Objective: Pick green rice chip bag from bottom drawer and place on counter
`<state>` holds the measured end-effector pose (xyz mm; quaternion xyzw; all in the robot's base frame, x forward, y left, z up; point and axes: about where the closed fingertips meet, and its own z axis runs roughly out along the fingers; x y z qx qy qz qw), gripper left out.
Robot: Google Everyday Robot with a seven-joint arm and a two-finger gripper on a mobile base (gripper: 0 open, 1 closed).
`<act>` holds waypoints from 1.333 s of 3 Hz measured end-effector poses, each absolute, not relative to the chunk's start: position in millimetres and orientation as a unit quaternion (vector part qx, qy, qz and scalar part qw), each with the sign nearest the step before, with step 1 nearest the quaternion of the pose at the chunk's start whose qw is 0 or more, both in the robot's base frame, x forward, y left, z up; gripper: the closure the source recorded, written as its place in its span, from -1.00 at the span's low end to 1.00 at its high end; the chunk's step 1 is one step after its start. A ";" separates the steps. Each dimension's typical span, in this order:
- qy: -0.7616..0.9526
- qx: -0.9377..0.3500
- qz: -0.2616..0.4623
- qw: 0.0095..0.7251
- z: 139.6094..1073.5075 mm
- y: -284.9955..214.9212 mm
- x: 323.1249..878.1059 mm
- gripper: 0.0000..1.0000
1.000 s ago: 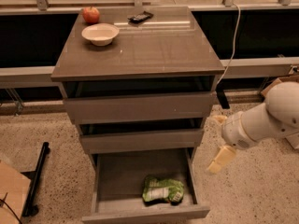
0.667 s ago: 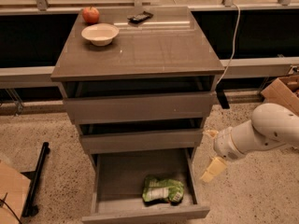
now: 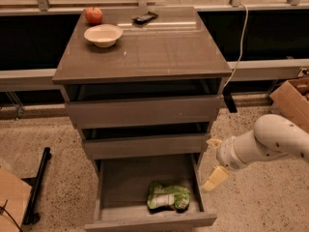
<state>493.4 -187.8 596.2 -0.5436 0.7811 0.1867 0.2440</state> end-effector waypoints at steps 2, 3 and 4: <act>0.788 -0.505 0.251 0.247 459.3 -160.8 518.6 -1.00; 0.790 -0.499 0.264 0.241 441.6 -156.7 512.5 -1.00; 0.804 -0.478 0.257 0.244 425.6 -155.1 516.1 -1.00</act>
Offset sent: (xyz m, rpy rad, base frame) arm 0.0405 0.0372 -0.2134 0.1853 0.1370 -0.0581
